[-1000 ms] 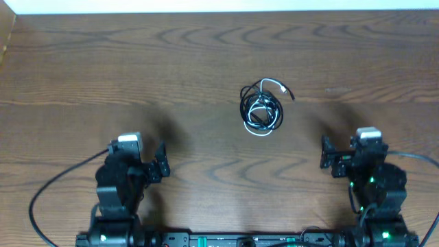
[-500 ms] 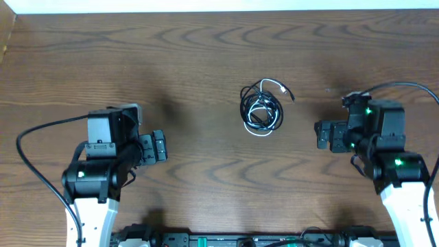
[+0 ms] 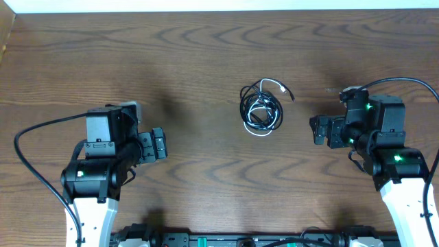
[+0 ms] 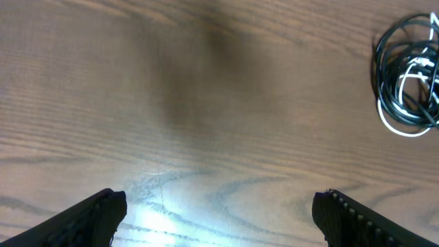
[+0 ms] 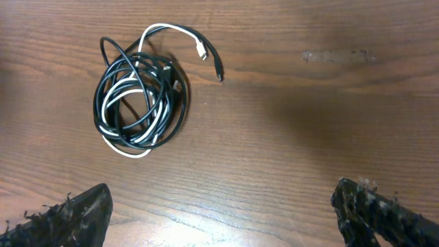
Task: Untangle cables
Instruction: 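Raise both arms and move grippers toward the black-white cable bundle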
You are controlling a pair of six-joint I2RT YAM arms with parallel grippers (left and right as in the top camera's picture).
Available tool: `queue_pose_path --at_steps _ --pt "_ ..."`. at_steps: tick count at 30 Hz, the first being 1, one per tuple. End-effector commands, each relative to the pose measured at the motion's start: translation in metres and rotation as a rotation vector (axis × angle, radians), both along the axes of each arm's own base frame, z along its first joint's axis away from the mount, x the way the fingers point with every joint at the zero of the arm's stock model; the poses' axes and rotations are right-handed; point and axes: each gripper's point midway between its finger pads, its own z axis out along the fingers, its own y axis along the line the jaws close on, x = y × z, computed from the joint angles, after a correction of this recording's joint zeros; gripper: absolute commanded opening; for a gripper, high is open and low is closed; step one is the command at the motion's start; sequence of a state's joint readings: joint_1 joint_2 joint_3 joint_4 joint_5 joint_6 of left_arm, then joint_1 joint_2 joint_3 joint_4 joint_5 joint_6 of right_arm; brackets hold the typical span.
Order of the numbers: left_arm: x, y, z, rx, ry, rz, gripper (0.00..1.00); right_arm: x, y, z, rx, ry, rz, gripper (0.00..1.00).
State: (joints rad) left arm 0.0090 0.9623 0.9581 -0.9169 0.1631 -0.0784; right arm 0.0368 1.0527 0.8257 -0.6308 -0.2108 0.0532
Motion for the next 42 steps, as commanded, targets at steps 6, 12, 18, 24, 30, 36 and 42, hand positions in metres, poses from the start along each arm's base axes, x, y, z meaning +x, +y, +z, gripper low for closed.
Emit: queue_pose_path --at_steps 6,12,18,24,30,36,42 --pt "0.030 -0.018 0.027 -0.086 -0.142 -0.058 0.92 0.005 0.004 0.013 0.019 -0.032 0.003 0.99" --pt "0.038 -0.030 0.003 -0.091 -0.050 -0.097 0.92 0.006 0.004 0.014 0.020 -0.035 0.003 0.99" --pt "0.052 -0.067 -0.022 -0.078 0.007 -0.215 0.92 0.006 0.004 0.013 0.020 -0.034 0.003 0.99" --pt "0.054 -0.080 -0.040 -0.074 0.063 -0.251 0.92 0.006 0.004 0.013 0.019 -0.034 0.004 0.99" --pt "0.051 -0.079 -0.042 -0.073 0.078 -0.250 0.92 0.006 0.004 0.013 0.019 -0.034 0.004 0.99" --pt "0.051 -0.079 -0.042 -0.072 0.079 -0.250 0.92 0.006 0.004 0.013 0.019 -0.035 0.004 0.99" --pt "0.059 -0.081 -0.038 -0.075 0.041 -0.251 0.92 0.008 0.005 0.013 0.019 -0.032 0.008 0.99"
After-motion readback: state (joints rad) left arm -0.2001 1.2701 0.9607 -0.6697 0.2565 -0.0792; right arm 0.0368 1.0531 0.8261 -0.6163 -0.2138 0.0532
